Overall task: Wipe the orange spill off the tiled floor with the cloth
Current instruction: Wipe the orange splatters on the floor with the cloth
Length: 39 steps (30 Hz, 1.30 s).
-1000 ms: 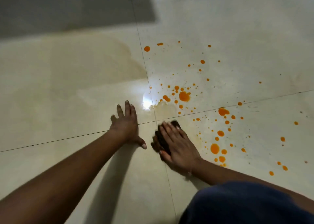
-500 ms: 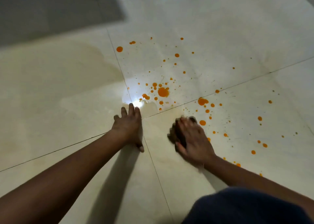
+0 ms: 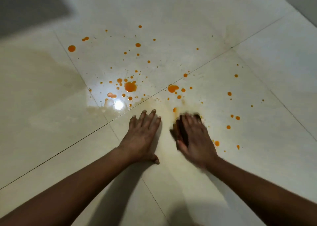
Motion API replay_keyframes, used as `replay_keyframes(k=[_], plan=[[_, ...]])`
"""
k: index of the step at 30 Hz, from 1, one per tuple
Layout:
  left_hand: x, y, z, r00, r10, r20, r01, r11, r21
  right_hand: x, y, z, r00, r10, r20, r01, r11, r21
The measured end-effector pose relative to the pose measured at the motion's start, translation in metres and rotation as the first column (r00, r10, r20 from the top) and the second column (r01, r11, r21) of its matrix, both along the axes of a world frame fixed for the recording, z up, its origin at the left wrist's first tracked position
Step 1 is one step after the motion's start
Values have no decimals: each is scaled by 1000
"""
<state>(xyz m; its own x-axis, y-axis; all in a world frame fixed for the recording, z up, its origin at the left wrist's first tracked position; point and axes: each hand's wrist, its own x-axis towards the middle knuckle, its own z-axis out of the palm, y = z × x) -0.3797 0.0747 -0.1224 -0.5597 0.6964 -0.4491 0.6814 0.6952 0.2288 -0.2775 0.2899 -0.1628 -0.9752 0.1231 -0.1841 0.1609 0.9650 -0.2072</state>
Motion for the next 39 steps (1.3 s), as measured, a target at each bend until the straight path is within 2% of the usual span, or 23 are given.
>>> replay_keyframes(k=[3,7,10,13,14,16,17,18,21,23,26,28,30,32,34,38,39], plan=[[16,25,-1,996,-25,81,25,1000,6,66,22,6,998,62,26,-62,998,-15],[30,44,-10,997,-68,25,68,997,-19,6,43,-4,972,-235,-16,236,971,46],[31,54,-6,978,-206,-31,208,977,45,47,38,1,976,-219,-12,219,975,37],[35,65,2,980,-195,23,195,981,25,95,59,4,973,-232,-13,232,973,-11],[37,67,3,982,-183,53,183,983,-2,83,70,1,950,-312,-20,312,950,10],[40,69,-2,983,-169,65,171,985,-28,40,98,-2,838,-543,-53,545,838,20],[39,65,-3,984,-168,55,170,985,-35,25,104,-3,799,-599,-57,600,800,11],[38,64,-6,984,-170,46,172,985,-32,25,106,-1,806,-590,-52,591,806,14],[38,57,-4,985,-161,54,161,987,-3,94,89,2,925,-380,4,379,923,69],[37,51,1,989,-146,36,145,989,17,119,99,10,931,-361,43,359,932,56],[29,43,2,994,-100,42,99,995,16,40,126,3,862,-506,-36,507,861,41],[23,45,-3,997,-58,58,59,998,-4,-15,128,2,847,-528,-65,531,846,40],[21,48,-8,996,-54,74,55,998,-14,-14,109,-3,909,-414,-46,416,908,45],[20,48,-7,994,-45,101,46,999,-11,31,93,6,971,-238,-2,238,971,21],[22,48,-5,992,-36,117,37,999,-9,59,107,13,984,-177,25,177,984,6],[21,49,-7,989,-3,149,2,1000,7,-42,123,5,903,-428,-48,429,903,33],[20,49,-9,989,-5,146,3,1000,12,-65,112,3,905,-420,-65,422,906,38]])
